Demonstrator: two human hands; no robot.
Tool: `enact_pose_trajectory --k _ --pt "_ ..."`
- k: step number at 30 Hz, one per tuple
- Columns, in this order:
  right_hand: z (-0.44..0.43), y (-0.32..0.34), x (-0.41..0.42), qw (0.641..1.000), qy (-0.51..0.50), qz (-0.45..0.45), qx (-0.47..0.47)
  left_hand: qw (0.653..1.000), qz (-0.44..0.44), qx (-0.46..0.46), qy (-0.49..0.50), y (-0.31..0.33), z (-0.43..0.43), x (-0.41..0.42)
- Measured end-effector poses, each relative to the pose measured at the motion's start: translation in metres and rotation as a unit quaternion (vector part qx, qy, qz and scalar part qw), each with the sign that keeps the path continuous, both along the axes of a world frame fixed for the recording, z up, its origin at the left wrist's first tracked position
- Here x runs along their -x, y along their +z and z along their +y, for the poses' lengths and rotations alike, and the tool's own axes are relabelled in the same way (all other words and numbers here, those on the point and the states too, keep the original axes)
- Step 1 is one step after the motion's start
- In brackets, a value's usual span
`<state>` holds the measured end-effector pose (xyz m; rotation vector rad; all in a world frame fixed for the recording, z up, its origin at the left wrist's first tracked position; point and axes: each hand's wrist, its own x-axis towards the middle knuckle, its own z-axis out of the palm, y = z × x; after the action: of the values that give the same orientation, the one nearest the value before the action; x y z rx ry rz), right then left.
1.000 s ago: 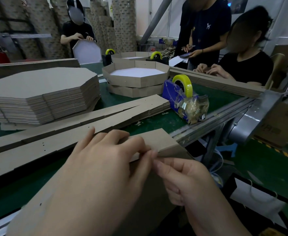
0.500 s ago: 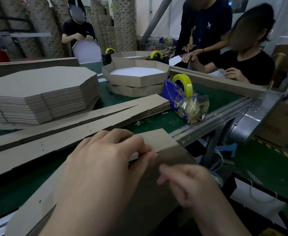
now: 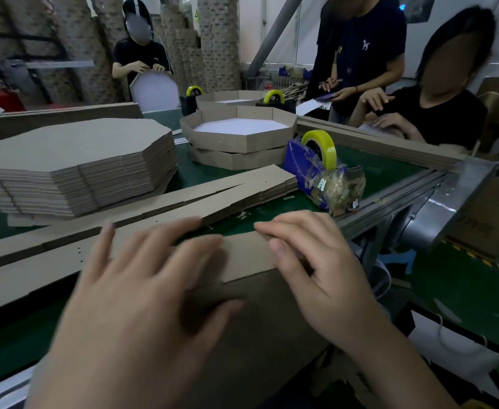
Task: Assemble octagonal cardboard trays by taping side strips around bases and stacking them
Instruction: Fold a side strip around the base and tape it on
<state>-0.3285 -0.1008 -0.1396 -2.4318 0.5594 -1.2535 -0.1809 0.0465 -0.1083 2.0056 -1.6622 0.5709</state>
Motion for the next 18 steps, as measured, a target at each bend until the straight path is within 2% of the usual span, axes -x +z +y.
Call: enact_pose_trajectory --k 3,5,7,11,18 --pt "-0.011 -0.004 0.014 0.998 0.029 0.046 -0.026 0.975 0.211 0.066 -0.002 -0.014 0.023 -0.017" --pt "-0.014 -0.009 0.02 0.997 0.046 0.055 -0.029 0.963 0.256 0.084 -0.02 -0.02 0.026 -0.019" --pt "-0.017 -0.013 0.024 0.997 0.056 0.039 -0.043 0.962 0.259 0.084 -0.039 -0.018 0.023 -0.015" --pt "-0.02 -0.023 0.034 0.992 0.06 0.028 -0.111 0.98 0.187 0.058 -0.047 -0.004 0.012 -0.002" --pt "-0.025 -0.008 0.043 0.978 0.075 0.05 -0.186 0.99 0.127 0.019 -0.054 0.003 -0.003 0.018"
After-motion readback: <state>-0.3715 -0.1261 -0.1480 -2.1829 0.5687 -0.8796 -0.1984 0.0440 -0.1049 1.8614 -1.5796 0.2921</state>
